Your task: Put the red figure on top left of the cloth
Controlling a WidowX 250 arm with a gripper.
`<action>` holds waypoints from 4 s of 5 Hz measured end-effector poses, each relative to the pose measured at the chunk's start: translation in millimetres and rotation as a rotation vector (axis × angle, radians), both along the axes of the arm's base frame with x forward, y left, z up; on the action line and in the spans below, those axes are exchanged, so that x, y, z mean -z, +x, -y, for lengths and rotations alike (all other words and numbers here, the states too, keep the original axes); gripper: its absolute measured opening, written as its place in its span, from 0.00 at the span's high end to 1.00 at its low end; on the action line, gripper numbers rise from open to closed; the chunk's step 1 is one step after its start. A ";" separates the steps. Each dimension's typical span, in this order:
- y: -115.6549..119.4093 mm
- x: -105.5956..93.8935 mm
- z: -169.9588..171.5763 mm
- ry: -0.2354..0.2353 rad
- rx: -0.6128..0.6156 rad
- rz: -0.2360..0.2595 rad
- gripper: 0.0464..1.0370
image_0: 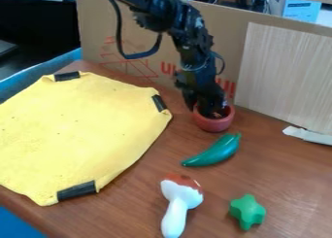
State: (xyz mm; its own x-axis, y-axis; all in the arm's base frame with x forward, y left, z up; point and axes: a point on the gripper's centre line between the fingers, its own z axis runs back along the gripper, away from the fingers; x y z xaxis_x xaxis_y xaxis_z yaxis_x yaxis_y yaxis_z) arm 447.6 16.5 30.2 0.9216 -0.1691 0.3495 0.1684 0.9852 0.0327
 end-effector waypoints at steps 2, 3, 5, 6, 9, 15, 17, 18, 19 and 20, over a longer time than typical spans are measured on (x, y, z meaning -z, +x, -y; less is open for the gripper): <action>-17.2 -14.0 -16.3 -0.076 -0.013 0.009 0.89; -22.4 -28.3 -36.3 -0.113 -0.049 0.040 0.89; -44.6 -45.1 -108.4 -0.125 -0.169 0.085 0.89; -52.6 -55.2 -147.2 -0.111 -0.239 0.101 0.89; -64.8 -30.6 -245.7 -0.084 -0.449 0.033 0.89; -86.0 -104.3 -166.0 0.078 -0.147 0.161 0.04; -108.5 -116.1 -122.3 0.073 0.091 0.159 0.04; -108.4 -116.2 -122.4 0.074 0.090 0.161 0.04; -108.4 -116.2 -122.1 0.072 0.090 0.160 0.04; -108.8 -115.6 -122.1 0.072 0.091 0.158 0.04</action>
State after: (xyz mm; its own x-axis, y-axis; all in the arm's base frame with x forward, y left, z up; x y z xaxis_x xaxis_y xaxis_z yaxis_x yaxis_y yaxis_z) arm 338.8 138.6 145.9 0.8360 -0.2787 0.4726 0.2434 0.9604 0.1357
